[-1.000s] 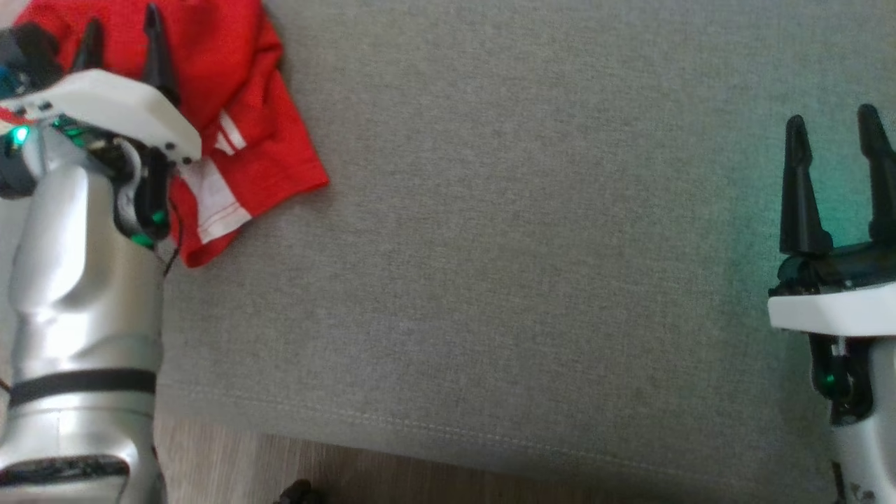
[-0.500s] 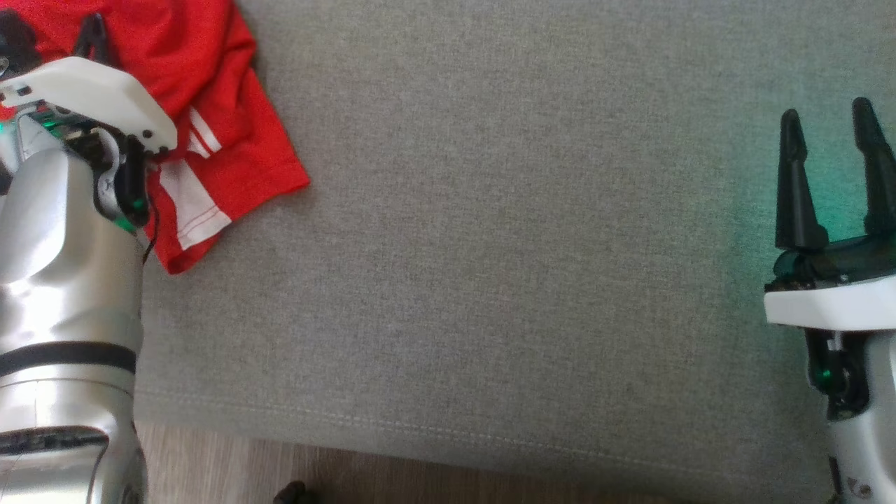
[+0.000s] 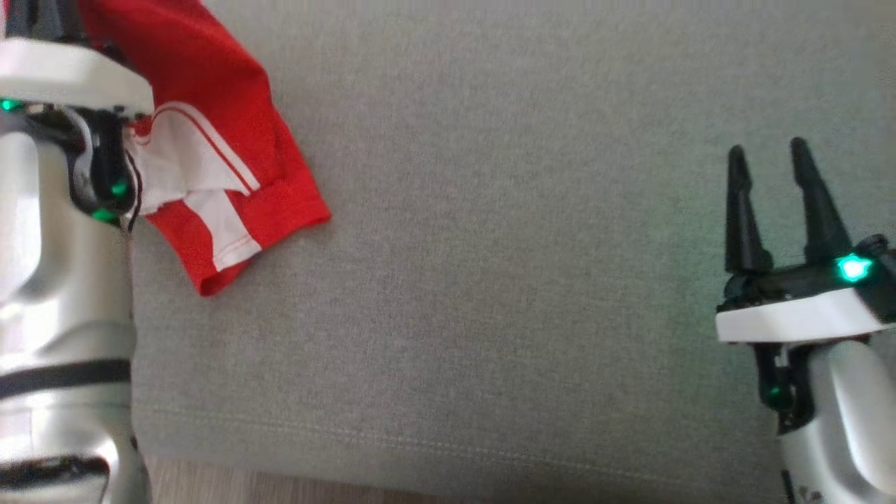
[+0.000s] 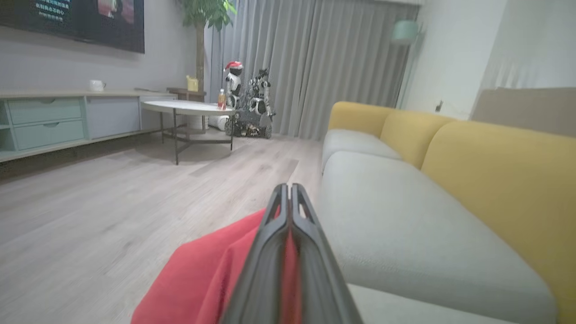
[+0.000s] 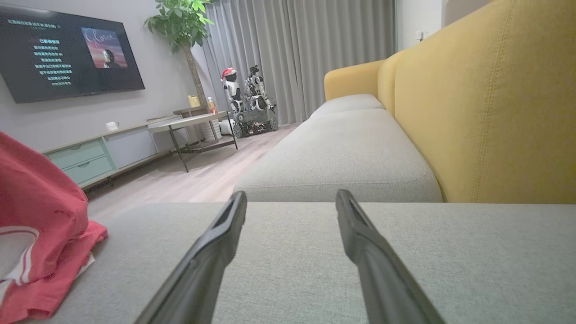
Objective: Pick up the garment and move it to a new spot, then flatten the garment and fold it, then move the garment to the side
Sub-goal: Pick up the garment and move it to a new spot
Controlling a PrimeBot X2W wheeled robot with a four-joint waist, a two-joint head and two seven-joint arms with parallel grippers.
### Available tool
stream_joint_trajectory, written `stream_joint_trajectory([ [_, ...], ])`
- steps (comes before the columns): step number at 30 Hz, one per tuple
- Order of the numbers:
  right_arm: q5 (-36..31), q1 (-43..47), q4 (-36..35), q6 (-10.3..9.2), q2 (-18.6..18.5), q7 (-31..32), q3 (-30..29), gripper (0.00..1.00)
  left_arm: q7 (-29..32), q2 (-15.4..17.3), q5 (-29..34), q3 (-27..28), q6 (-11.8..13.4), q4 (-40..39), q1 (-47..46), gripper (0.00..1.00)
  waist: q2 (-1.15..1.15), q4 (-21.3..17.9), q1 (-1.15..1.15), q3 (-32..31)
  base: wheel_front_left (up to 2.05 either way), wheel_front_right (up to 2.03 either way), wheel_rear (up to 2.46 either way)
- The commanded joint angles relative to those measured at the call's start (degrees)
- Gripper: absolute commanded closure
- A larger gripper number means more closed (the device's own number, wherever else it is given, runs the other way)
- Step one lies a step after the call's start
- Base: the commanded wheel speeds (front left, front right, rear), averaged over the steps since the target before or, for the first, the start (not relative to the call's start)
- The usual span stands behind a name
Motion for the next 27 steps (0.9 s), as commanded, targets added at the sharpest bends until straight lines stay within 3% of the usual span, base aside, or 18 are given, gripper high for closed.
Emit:
stream_joint_trajectory([
  [1, 0.3, -0.8, -0.9, -0.04, 0.8, -0.8, 1.7, 0.0, -0.6, 2.2, -0.5, 1.7, -0.4, -4.5, 0.9, 1.0, 0.0, -0.8, 0.0, -3.6, 0.0, 0.0, 0.0],
  [8, -0.1, -0.9, 1.8, -0.04, 3.2, -1.5, 2.4, 0.0, 1.1, 0.5, -1.4, 0.0, -1.4, -15.3, 6.1, 1.0, 0.0, -3.0, 0.0, -8.1, 0.0, 0.0, 0.0],
  [16, -0.4, -2.1, 2.5, -0.04, 4.5, -1.8, 2.1, 0.0, 6.8, -3.0, -1.8, -4.8, -1.3, -25.1, 7.1, 1.0, 0.0, -6.8, 0.0, -9.3, 0.0, 0.0, 0.0],
  [27, -0.1, -4.3, 0.6, -0.04, 5.5, -1.8, 1.2, 0.0, 9.2, -6.5, -2.0, -14.1, 0.9, -25.6, 4.3, 1.0, 0.0, -14.0, 0.0, -6.2, 0.0, 0.0, 0.0],
])
